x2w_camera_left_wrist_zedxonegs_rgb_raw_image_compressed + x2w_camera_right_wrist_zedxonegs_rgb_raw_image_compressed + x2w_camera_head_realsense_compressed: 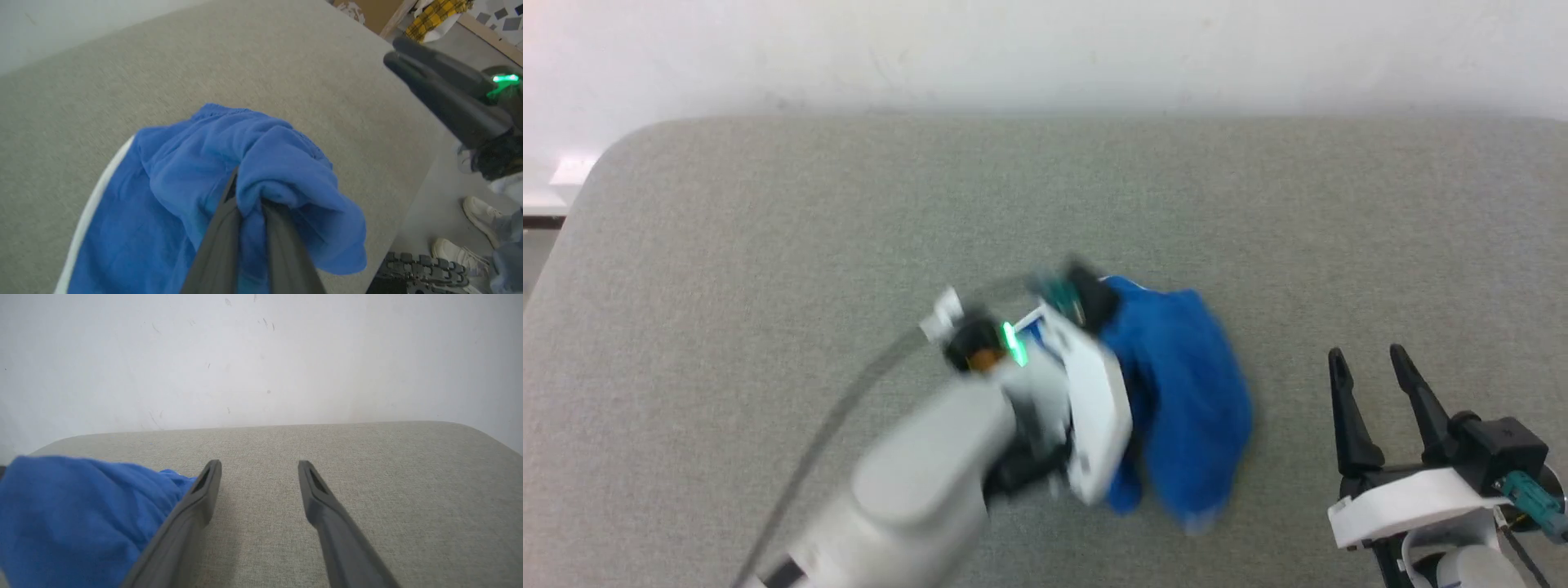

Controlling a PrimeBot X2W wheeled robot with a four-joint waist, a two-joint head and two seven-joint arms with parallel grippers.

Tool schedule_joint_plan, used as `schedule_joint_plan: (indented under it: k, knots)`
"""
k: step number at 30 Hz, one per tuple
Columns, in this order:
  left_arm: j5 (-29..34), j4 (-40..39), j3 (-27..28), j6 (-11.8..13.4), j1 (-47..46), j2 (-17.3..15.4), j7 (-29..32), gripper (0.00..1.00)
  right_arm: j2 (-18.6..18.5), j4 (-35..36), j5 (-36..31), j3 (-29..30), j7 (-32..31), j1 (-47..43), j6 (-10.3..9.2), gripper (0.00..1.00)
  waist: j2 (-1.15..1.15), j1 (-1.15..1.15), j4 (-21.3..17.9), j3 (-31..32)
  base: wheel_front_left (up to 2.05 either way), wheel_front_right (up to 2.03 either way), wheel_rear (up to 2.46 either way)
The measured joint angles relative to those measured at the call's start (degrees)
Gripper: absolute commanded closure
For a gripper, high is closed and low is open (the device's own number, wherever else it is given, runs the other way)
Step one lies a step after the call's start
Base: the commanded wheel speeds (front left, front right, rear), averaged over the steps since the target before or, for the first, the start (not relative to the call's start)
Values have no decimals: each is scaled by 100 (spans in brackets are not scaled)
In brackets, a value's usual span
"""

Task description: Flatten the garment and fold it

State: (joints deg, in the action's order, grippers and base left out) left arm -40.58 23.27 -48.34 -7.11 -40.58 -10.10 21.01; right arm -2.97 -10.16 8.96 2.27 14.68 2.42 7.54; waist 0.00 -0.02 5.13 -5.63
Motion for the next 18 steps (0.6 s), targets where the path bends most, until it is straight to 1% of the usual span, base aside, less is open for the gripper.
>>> schedule_joint_plan:
  k: [3,5,6,7,9,11,13,15,18]
  knots:
    - [-257,272,-520,0,457,94,178,100,-1,-4,42,0,0,-65,0,0,0,1,-41,61,0,0,0]
    - [-415,543,-662,0,675,140,350,100,-1,-4,70,7,0,-71,0,0,0,1,-49,95,0,0,0]
    - [-493,662,-671,1,750,147,401,63,-1,-4,71,9,0,-72,0,0,0,1,-48,109,0,0,0]
    - [-522,751,-670,3,783,146,419,0,-1,-5,73,13,0,-75,0,0,0,1,-46,126,0,0,0]
    - [-648,835,-531,58,780,164,417,0,0,-7,78,25,0,-96,0,0,0,1,-34,162,0,0,0]
    - [-765,813,-360,177,779,158,411,0,-1,-9,104,48,0,-158,1,0,0,1,-17,214,0,0,0]
    - [-924,686,-160,270,778,90,393,0,-1,-12,127,67,0,-211,0,0,0,1,11,266,0,0,0]
    - [-1110,476,52,347,778,-51,426,0,-1,-12,146,73,0,-252,0,0,0,1,43,314,0,0,0]
    - [-1374,41,465,622,845,-401,417,0,-1,-16,179,76,0,-287,0,0,0,1,95,385,0,0,0]
